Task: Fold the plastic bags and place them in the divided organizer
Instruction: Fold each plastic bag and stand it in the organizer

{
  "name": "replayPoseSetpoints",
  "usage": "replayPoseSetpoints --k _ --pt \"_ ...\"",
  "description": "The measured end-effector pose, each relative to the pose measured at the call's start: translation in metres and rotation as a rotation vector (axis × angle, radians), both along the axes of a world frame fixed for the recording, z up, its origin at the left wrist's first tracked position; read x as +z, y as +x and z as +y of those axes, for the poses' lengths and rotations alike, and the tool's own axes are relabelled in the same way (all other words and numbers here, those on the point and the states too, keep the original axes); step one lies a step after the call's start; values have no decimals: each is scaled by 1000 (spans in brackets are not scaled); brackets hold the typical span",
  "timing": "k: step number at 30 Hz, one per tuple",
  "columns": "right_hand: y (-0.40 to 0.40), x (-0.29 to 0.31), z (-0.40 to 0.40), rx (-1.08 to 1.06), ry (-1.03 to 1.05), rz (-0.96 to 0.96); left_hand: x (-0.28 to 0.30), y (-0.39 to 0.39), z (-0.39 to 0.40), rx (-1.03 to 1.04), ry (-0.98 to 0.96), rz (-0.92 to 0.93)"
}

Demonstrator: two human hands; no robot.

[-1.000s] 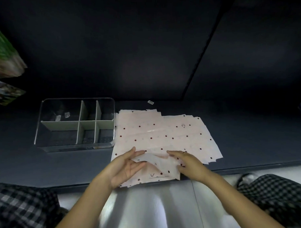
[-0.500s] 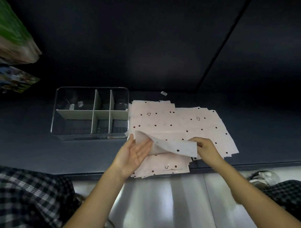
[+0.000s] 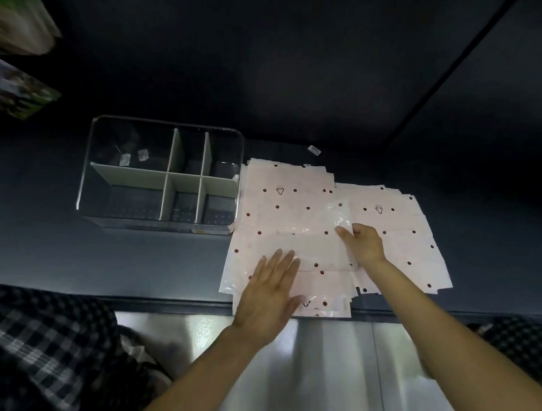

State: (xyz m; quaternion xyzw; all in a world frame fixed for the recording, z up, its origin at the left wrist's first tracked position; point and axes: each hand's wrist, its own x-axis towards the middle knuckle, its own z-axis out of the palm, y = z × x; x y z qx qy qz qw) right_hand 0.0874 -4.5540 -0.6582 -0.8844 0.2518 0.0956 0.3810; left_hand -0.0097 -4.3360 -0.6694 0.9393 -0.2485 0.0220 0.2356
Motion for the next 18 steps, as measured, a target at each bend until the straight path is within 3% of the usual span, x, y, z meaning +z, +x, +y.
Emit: replayPoseSetpoints --k 3,9,12,15,18 --pt "2 -5 2 3 -15 -36 -9 -6 2 -44 196 50" --pt "-1 -4 7 19 -79 -69 -20 -7 9 -80 312 112" --pt "-21 4 18 18 -266 -242 -18 -4 11 -85 347 178" --pt "-54 10 39 418 -335 -428 -22 0 14 -79 359 246" --pt "-88 -3 53 996 -406 -283 -22 2 17 -63 358 270"
